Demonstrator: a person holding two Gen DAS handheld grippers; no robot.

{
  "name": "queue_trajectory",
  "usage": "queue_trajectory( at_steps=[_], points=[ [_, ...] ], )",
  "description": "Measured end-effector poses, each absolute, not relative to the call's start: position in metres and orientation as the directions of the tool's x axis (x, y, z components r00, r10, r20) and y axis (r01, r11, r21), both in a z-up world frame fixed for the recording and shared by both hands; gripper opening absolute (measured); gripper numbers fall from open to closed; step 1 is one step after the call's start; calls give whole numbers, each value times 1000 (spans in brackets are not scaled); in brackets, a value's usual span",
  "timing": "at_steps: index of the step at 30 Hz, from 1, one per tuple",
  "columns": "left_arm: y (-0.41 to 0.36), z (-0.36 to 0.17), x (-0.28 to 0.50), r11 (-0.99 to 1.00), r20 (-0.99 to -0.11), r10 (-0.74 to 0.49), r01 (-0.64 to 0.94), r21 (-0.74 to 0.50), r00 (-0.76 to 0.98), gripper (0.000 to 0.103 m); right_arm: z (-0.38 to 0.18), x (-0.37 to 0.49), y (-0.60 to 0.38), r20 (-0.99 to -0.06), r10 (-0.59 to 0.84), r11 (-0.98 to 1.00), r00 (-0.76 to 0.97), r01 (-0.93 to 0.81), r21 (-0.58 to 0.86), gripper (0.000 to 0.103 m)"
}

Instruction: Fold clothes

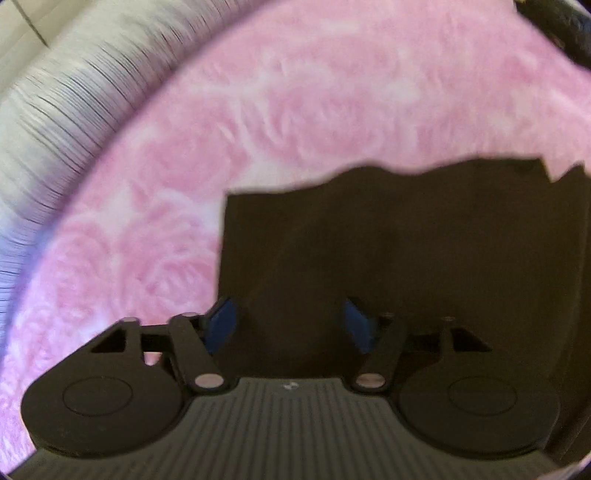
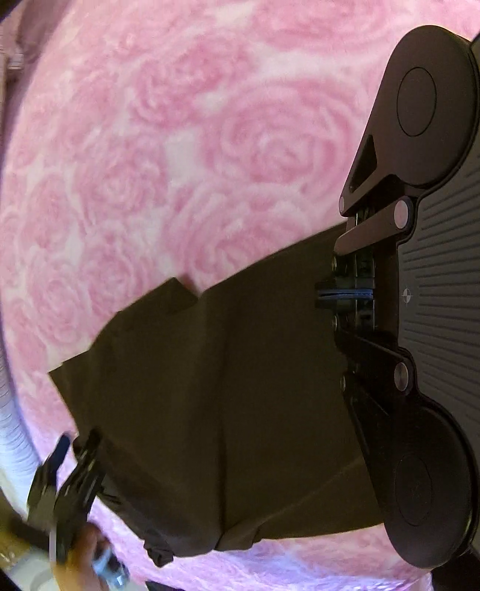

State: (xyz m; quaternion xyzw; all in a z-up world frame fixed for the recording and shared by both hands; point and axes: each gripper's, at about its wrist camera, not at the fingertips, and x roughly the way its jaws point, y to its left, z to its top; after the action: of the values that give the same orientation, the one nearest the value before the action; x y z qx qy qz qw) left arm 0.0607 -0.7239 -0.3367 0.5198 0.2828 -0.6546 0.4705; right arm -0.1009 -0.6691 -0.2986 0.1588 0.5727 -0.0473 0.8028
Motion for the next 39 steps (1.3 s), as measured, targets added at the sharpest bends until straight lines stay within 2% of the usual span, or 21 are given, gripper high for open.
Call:
queue_trajectory(
  at_steps=[2, 3, 8, 12, 16, 20, 21, 22, 23, 24, 25, 28, 30, 32, 33, 34, 36, 39],
  points=[
    [-725, -334, 62, -399, -953, -301, 912, 94, -33, 19, -285, -106, -670, -929, 97, 949, 358, 248, 194, 0],
    [-725, -329, 63, -393, -952, -305, 915, 94, -33, 1, -279, -108, -670, -926, 93, 951, 365, 242, 191, 0],
    [-679, -249, 82, -368, -886, -447, 928, 54, -125, 0, -239, -111, -664, -908, 90, 964, 410, 192, 182, 0],
    [-592, -187, 108, -374, -831, -513, 928, -9, -214, 0, -198, -120, -633, -877, 209, 964, 433, 61, 259, 0],
    [-478, -165, 129, -302, -863, -469, 952, -43, -187, 0, -184, -132, -581, -887, 276, 961, 370, -84, 264, 0],
    [-371, -181, 133, -234, -930, -315, 965, -117, -189, 0, -203, -126, -565, -896, 244, 967, 371, -30, 251, 1],
    [-345, -190, 132, -218, -946, -252, 965, -147, -202, 0, -208, -120, -562, -897, 234, 970, 375, -25, 243, 5],
    [-322, -199, 129, -219, -959, -197, 962, -161, -205, 0, -212, -112, -557, -896, 222, 974, 384, -46, 222, 18],
    [-296, -208, 126, -230, -969, -137, 958, -171, -206, 0, -216, -103, -552, -895, 210, 977, 393, -67, 200, 39],
    [-275, -218, 124, -247, -975, -81, 952, -181, -206, 0, -221, -94, -550, -897, 200, 980, 394, -77, 185, 48],
    [-255, -228, 121, -266, -980, -24, 946, -186, -199, 0, -229, -87, -551, -903, 193, 981, 384, -73, 179, 54],
    [-217, -246, 123, -271, -986, 56, 948, -165, -156, 0, -251, -63, -554, -919, 171, 985, 354, -61, 160, 55],
    [-224, -248, 133, -237, -993, 1, 965, -113, -116, 4, -266, -47, -555, -930, 157, 988, 333, -54, 147, 57],
    [-241, -247, 145, -209, -993, -82, 976, -60, -79, 22, -281, -32, -557, -939, 142, 990, 312, -47, 134, 65],
    [-253, -247, 150, -204, -990, -128, 978, -38, -65, 40, -288, -24, -558, -944, 135, 991, 302, -43, 127, 68],
    [-269, -248, 150, -215, -983, -176, 976, -20, -59, 52, -293, -20, -561, -945, 134, 991, 298, -28, 131, 73],
    [-301, -250, 150, -239, -962, -267, 971, 16, -50, 67, -295, -24, -570, -940, 149, 985, 308, 36, 168, 77],
    [-342, -269, 144, -288, -946, -320, 957, 39, -58, 70, -299, -30, -583, -930, 171, 966, 326, 130, 223, 77]
  ],
)
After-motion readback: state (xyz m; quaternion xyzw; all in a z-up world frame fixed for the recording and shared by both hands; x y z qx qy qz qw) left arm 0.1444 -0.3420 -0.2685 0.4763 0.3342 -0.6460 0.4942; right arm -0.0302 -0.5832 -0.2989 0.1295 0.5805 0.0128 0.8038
